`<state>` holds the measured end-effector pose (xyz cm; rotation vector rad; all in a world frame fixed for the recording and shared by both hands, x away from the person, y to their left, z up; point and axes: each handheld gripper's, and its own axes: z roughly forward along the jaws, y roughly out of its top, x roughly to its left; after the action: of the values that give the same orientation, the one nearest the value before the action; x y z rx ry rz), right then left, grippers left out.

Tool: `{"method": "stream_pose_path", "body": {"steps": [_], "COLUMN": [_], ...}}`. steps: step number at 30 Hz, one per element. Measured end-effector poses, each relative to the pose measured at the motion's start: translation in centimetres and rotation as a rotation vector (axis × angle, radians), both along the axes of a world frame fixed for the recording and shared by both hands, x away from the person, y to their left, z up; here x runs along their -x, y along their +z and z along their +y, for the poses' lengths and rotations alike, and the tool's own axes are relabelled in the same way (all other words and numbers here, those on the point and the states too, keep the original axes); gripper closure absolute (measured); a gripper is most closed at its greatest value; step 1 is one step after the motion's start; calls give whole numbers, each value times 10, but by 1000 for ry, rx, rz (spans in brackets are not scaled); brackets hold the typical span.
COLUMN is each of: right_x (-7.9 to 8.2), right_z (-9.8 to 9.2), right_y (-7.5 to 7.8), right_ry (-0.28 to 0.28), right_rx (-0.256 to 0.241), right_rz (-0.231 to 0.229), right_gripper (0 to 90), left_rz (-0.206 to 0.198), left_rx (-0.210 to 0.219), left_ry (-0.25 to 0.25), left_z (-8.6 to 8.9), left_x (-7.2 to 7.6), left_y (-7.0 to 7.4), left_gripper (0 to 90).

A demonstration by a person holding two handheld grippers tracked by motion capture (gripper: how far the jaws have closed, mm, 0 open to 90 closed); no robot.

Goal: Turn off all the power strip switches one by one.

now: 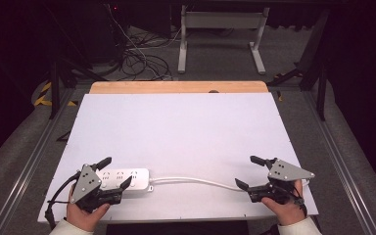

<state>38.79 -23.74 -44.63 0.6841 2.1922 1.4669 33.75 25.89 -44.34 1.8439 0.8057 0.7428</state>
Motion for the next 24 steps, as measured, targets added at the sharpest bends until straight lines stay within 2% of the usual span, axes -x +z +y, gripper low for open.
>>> {"method": "stream_pose_path", "body": {"steps": [3,7,9,13,16,18,19,21,23,24], "right_x": [0,0,0,0,0,0,0,0,1,0], "right_z": [1,1,2,3,3,3,3,3,3,4], "right_y": [-1,-2,-2,-2,-2,-2,-2,-3,-3,-3], "right_ry": [4,12,16,22,23,25,27,30,29,33], "right_rx": [-3,-3,-3,-3,-3,-7,-7,-6,-2,-1], "right_rz": [5,14,12,11,12,14,14,13,13,13], "right_gripper": [112,113,113,114,114,114,114,115,115,116], "left_rz": [0,-10,-9,27,38,37,37,28,31,59], "left_rx": [1,-35,-37,6,31,31,40,12,5,4], "left_ry": [-1,-3,-7,-14,-18,-29,-50,-57,-66,-79], "left_z": [0,-1,-1,4,8,10,10,9,8,7], "left_x": [0,3,3,2,2,1,2,3,3,2], "left_y": [0,4,4,5,7,8,9,10,11,13], "left_gripper": [157,156,159,168,187,207,217,266,266,281]}}
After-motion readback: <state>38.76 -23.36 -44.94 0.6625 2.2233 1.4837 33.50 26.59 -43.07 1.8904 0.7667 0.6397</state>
